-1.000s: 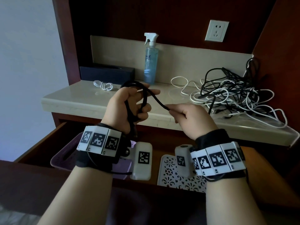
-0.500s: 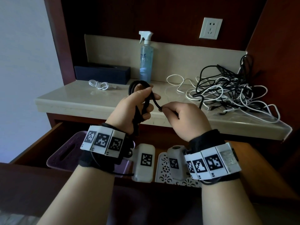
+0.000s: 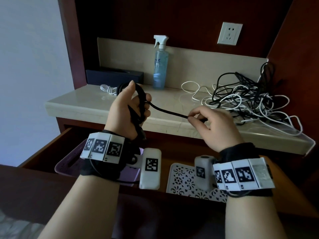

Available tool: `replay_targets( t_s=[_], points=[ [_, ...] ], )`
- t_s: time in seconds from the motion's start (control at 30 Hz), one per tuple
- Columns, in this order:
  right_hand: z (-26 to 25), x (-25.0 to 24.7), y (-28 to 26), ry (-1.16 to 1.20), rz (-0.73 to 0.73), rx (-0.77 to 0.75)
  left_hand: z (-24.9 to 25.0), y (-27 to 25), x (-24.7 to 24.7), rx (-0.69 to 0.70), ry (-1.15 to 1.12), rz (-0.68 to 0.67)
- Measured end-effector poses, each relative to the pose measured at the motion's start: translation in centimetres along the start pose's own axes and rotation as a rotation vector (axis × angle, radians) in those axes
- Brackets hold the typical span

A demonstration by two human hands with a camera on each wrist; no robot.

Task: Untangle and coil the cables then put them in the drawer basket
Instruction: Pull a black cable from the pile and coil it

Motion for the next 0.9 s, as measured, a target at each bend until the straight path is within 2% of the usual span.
replay_targets(
  t_s=[0.1, 0.17, 0.27, 0.37, 0.43, 0.57, 0.7, 0.8, 0.9],
  points=[
    [-0.2, -1.0, 0.0, -0.04, 0.066, -0.057, 0.1, 0.2, -0.7, 0.024, 0.007, 0.042],
    [-0.5, -0.7, -0.1, -0.011, 0.042, -0.081, 0.1, 0.0, -0.7, 0.023, -0.058, 0.051],
    [-1.4, 1.0, -0.3, 0.001, -0.083, -0.093, 0.2, 0.1, -0.2, 0.038, -0.139, 0.044],
    [-3.4, 3.1, -0.6, -0.049, -0.241, -0.171, -0.3, 0.7, -0.4, 0.03, -0.02, 0.116],
    [-4.3, 3.8, -0.6, -0.025, -0.296, -0.199, -0.4, 1.1, -0.8, 0.058, 0.053, 0.155],
    [-4.7, 2.0, -0.2, 0.013, -0.164, -0.3, -0.1, 1.3, -1.2, 0.098, 0.135, 0.148],
    [-1.4, -0.4, 0.5, -0.069, -0.073, -0.207, 0.2, 1.3, -1.7, 0.058, 0.112, 0.128],
    [-1.8, -1.1, 0.5, 0.052, -0.049, -0.256, 0.2, 1.4, -1.8, 0.05, 0.145, 0.114],
    [-3.4, -0.9, 0.7, 0.22, -0.036, -0.292, -0.5, 1.2, -1.2, 0.048, 0.237, 0.044]
  ],
)
Point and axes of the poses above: each hand's wrist, its own y-axis towards the middle knuckle, its own x-axis out of the palm, z = x × y, the point moved 10 cm from there along y, towards the middle knuckle, and after that the axes turned 5 degrees about z, right-handed, at the moved point
